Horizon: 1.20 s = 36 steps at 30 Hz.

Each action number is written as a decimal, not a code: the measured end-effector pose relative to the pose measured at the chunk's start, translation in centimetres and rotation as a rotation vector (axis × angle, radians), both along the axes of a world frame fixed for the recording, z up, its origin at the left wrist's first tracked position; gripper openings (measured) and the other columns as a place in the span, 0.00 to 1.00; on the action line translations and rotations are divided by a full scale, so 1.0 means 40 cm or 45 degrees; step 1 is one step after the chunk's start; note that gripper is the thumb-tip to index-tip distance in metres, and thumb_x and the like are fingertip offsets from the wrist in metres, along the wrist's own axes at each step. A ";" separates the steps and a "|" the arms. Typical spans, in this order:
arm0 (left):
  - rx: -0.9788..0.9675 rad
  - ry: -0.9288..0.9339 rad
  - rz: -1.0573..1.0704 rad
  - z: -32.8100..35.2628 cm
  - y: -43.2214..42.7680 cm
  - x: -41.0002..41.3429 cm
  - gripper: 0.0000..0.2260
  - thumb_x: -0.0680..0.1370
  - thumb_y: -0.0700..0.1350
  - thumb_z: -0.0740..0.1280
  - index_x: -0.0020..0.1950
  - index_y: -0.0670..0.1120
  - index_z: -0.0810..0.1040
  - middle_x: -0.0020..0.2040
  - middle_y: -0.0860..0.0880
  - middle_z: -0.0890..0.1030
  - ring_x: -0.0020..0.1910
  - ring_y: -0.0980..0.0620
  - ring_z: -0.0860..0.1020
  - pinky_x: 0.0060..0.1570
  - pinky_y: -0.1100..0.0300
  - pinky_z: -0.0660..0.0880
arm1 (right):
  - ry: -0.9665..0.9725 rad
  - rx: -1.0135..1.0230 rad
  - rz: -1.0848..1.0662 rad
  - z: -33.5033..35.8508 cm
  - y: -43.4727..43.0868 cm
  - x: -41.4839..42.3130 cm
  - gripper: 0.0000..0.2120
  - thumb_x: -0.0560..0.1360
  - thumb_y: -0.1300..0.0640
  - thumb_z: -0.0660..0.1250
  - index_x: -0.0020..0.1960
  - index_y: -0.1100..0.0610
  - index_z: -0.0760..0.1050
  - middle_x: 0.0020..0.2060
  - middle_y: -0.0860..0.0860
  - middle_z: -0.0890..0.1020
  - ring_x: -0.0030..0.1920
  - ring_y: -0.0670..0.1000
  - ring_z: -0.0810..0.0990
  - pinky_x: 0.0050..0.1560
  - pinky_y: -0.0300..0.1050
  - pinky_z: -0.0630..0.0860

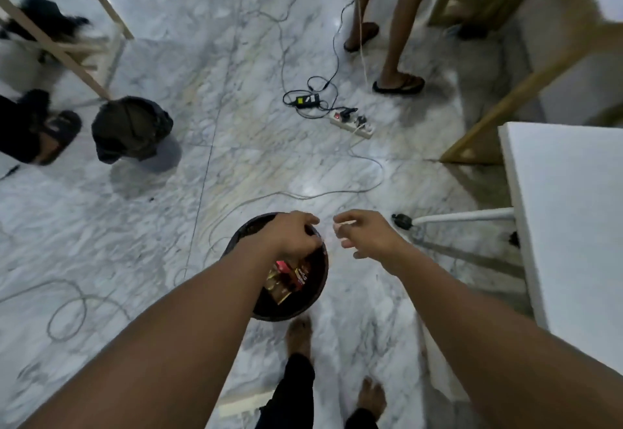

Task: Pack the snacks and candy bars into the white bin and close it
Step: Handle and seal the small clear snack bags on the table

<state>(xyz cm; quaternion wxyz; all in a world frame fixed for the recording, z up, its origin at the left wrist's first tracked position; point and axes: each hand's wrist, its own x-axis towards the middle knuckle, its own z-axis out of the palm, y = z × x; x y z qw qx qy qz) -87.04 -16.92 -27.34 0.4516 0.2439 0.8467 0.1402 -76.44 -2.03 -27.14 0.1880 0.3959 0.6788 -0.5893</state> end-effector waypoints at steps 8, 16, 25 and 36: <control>0.187 0.201 -0.322 0.439 0.237 0.110 0.24 0.76 0.53 0.67 0.72 0.55 0.71 0.72 0.45 0.72 0.70 0.46 0.71 0.67 0.51 0.70 | 0.251 0.260 -0.186 0.431 0.153 0.192 0.09 0.77 0.54 0.68 0.55 0.53 0.80 0.43 0.55 0.83 0.38 0.51 0.79 0.35 0.44 0.71; 0.382 0.373 -0.668 0.691 0.486 0.460 0.23 0.77 0.48 0.66 0.72 0.52 0.72 0.70 0.48 0.74 0.66 0.47 0.75 0.62 0.56 0.73 | 0.332 0.571 -0.361 0.693 0.322 0.630 0.09 0.76 0.52 0.67 0.55 0.51 0.81 0.45 0.54 0.85 0.40 0.50 0.81 0.38 0.45 0.74; 0.686 0.342 -1.024 0.834 0.715 0.972 0.22 0.78 0.53 0.66 0.72 0.55 0.71 0.69 0.49 0.75 0.68 0.48 0.72 0.67 0.53 0.70 | 0.284 0.817 -0.693 0.846 0.439 1.177 0.10 0.76 0.51 0.67 0.56 0.52 0.80 0.44 0.54 0.86 0.41 0.50 0.82 0.40 0.46 0.75; 0.715 0.258 -1.611 0.760 0.869 1.417 0.19 0.77 0.49 0.67 0.68 0.52 0.76 0.66 0.48 0.78 0.64 0.45 0.77 0.63 0.56 0.73 | 0.063 0.814 -1.283 0.782 0.385 1.642 0.07 0.76 0.57 0.67 0.52 0.56 0.81 0.45 0.58 0.85 0.38 0.51 0.80 0.36 0.44 0.71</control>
